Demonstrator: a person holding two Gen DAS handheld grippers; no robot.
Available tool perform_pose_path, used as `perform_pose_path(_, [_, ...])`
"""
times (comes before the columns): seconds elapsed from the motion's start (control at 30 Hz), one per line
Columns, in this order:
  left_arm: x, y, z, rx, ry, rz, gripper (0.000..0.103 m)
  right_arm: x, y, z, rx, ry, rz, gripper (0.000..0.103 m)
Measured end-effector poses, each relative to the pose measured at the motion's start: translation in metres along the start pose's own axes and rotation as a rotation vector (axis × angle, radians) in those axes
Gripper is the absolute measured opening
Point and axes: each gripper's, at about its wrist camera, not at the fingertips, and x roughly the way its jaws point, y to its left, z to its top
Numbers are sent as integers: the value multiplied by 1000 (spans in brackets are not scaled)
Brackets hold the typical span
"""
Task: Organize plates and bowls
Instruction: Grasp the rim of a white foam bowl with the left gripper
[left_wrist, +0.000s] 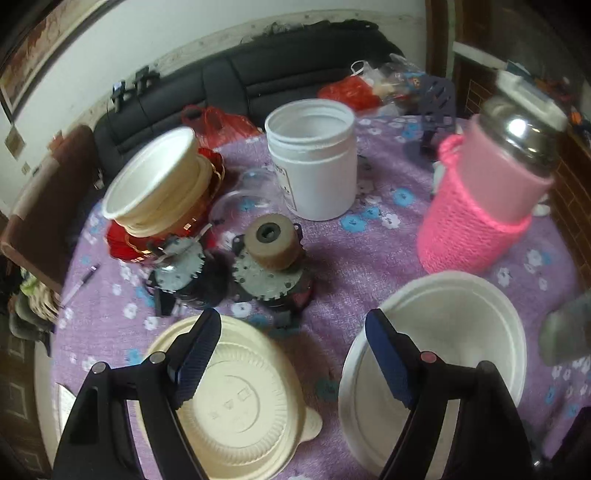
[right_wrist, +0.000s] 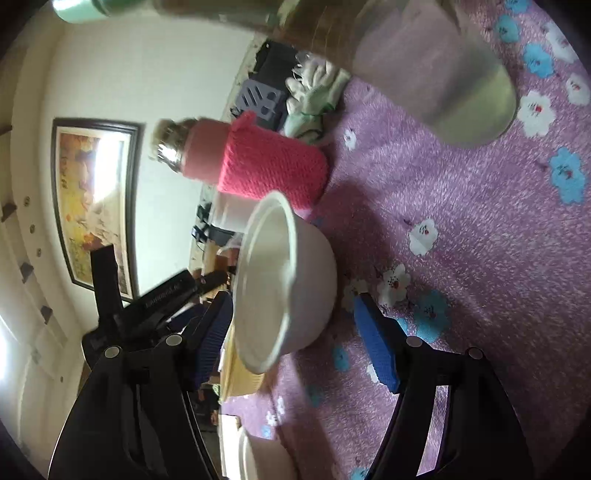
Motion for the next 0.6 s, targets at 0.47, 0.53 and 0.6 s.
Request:
perform_pose_path(0.47, [4,-33,-9,41,111,-251,81,4,-3,8,61,13,23,69])
perform_pose_path(0.53, [4,-38,-12,49,132,-292,81,4,-4,11,66,19,28,69])
perform_pose_path(0.6, [2,-41,-14,61,132,-296,81,5,-6,14,66,24,37,69])
